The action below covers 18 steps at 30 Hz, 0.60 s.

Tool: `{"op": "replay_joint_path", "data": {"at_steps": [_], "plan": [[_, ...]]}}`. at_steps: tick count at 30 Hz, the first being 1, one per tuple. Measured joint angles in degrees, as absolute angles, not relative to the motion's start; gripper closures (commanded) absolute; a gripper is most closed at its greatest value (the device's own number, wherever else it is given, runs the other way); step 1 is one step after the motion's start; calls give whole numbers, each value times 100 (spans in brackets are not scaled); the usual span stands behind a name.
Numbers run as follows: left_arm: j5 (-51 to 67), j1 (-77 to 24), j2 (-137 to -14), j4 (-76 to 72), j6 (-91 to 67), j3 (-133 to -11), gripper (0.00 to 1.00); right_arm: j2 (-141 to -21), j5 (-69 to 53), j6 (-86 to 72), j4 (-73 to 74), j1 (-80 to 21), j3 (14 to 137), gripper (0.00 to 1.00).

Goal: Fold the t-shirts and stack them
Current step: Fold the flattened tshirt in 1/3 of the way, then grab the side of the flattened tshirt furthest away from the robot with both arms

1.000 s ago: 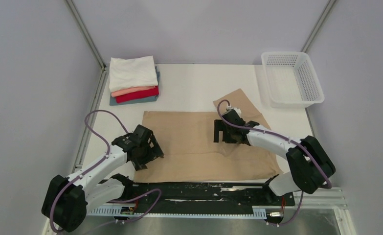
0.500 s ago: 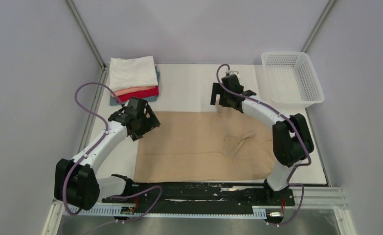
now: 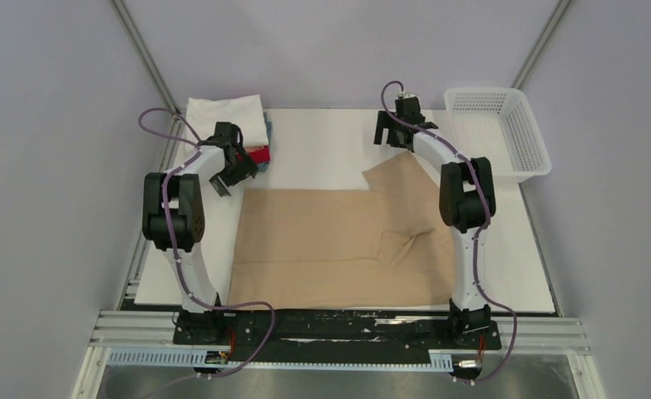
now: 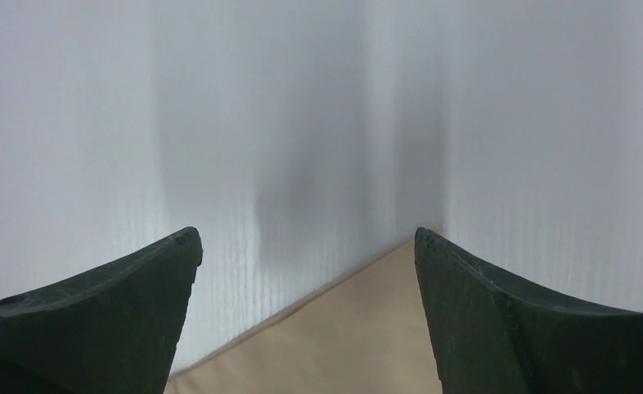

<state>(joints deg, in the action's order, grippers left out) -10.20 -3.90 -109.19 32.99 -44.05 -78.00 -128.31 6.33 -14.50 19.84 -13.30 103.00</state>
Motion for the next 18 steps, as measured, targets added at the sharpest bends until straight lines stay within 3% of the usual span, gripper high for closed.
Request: {"op": "replay_joint_path", "data": {"at_steps": [8,11,15,18], "plan": [[-722,-325,-11301,3236,-4152,-7920,36,-13703,681,-985,1966,-1232,11196,0],[-668,-325,-11301,3210,-4106,-7894,46,-13762,705,-945,1949,-1234,11157,0],[-602,-318,-11301,3179,-3983,-7852,68,-13753,910,-878,1890,-1245,11026,0],[-486,-314,-11292,3100,-3883,-7795,78,-13684,1031,-864,1846,-1240,10897,0]]}}
